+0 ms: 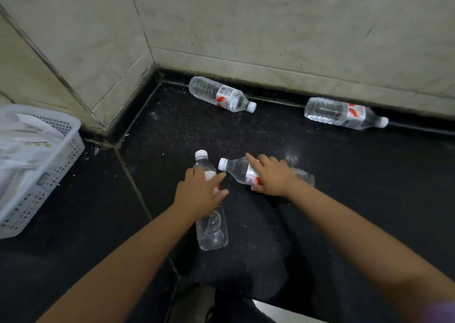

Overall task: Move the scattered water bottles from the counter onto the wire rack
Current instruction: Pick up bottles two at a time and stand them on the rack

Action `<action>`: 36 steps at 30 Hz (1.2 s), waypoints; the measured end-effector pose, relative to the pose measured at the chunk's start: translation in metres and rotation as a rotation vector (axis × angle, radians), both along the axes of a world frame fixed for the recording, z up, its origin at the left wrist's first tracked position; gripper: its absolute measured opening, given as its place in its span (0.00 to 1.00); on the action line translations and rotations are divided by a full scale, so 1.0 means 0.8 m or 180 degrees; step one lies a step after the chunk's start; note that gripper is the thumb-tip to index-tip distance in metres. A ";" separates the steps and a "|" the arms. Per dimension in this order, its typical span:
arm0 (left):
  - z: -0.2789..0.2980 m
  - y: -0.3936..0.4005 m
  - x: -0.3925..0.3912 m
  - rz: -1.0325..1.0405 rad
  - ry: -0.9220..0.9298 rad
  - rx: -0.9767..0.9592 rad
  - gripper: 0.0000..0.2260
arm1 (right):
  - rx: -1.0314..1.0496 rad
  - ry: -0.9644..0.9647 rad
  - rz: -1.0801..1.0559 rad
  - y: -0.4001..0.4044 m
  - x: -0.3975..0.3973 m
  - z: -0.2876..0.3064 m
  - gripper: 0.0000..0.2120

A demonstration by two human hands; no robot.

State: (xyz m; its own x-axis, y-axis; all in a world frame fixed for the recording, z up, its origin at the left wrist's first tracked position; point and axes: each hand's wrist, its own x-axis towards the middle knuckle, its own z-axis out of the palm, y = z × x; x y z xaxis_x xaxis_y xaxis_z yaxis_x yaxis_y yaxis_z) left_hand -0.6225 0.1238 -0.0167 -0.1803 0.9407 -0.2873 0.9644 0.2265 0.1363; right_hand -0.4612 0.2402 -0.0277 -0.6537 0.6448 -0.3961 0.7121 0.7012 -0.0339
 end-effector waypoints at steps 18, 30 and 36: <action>-0.026 -0.002 0.052 0.1816 -0.0860 -0.0038 0.36 | 0.0429 0.0164 -0.0013 -0.014 -0.009 -0.015 0.34; -0.016 -0.064 0.063 0.1253 -0.0660 -0.0063 0.28 | 0.0381 0.0133 -0.1095 -0.148 0.082 -0.013 0.37; 0.013 -0.082 0.129 0.0490 -0.0580 0.0230 0.29 | 0.0308 0.0720 -0.1775 -0.179 0.156 0.016 0.36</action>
